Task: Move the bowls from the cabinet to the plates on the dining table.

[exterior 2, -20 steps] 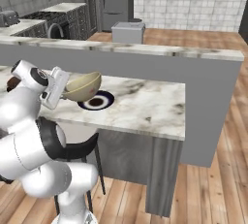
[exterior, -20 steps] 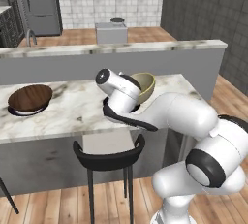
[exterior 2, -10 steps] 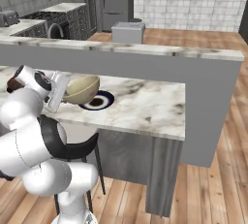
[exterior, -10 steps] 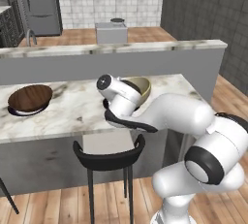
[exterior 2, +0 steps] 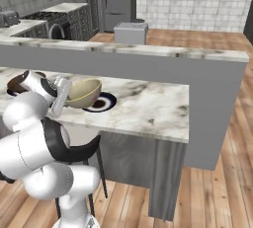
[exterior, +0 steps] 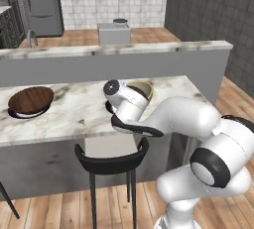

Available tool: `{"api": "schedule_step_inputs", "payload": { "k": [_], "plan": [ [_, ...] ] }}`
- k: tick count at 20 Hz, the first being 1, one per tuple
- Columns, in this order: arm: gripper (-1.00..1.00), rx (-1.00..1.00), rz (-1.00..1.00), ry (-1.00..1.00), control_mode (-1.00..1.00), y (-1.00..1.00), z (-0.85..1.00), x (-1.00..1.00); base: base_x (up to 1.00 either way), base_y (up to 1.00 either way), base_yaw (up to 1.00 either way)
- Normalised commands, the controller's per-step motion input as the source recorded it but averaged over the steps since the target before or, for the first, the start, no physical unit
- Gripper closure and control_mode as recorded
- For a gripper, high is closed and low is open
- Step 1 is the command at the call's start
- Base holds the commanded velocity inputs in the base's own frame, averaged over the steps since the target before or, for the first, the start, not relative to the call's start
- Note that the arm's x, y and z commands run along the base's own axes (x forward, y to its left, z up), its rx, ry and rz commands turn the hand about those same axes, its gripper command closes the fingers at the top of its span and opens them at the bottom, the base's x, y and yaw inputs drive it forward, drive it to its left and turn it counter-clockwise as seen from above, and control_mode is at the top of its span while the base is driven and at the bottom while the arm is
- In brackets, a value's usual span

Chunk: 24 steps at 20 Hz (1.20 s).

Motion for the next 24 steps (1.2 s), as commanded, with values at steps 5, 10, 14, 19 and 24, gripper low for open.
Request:
{"api": "schedule_step_inputs", "payload": {
  "k": [5,10,14,19,24],
  "plan": [
    [1.0,0.05,0.04,0.0,-1.0,0.0,0.0,0.19,0.0,0.0,0.0],
    [1.0,0.06,0.05,0.01,-1.0,0.0,0.0,0.17,0.0,0.0,0.0],
    [1.0,0.04,0.04,0.02,-1.0,-0.02,-0.01,0.18,0.0,0.0,0.0],
    [1.0,0.01,0.03,0.03,-1.0,-0.02,-0.07,0.23,0.0,0.0,0.0],
    [1.0,0.0,0.02,0.02,-1.0,-0.07,-0.06,0.27,0.0,0.0,0.0]
  ]
}}
